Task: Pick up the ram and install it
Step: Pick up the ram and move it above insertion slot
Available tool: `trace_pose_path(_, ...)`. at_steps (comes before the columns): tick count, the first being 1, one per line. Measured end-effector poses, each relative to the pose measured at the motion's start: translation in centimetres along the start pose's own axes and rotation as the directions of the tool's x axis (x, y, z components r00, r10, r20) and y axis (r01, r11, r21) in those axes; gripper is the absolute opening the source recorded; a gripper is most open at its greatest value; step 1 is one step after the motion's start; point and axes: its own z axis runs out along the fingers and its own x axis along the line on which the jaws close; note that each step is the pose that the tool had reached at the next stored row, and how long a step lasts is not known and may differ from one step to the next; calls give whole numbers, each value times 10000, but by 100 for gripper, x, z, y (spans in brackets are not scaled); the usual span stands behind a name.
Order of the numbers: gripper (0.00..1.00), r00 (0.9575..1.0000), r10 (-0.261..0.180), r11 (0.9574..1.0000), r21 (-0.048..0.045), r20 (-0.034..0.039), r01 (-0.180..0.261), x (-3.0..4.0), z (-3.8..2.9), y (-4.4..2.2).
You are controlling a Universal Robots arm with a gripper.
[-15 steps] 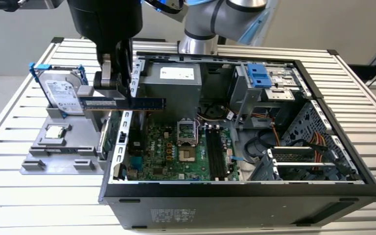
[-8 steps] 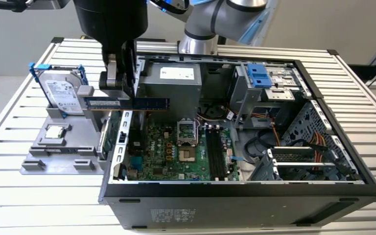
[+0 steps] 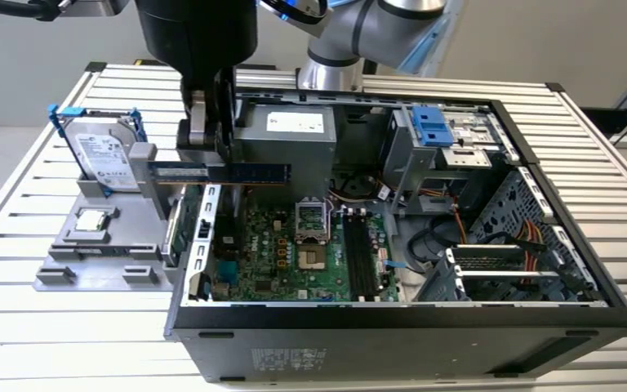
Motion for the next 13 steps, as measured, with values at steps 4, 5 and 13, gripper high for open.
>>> trace_pose_path(4, 0, 10000, 0, 10000, -1, 0, 0, 0, 0, -28)
trace_pose_path(5, 0, 10000, 0, 10000, -2, 0, 0, 0, 0, -34)
trace_pose_path(13, 0, 10000, 0, 10000, -5, 0, 0, 0, -1, -84)
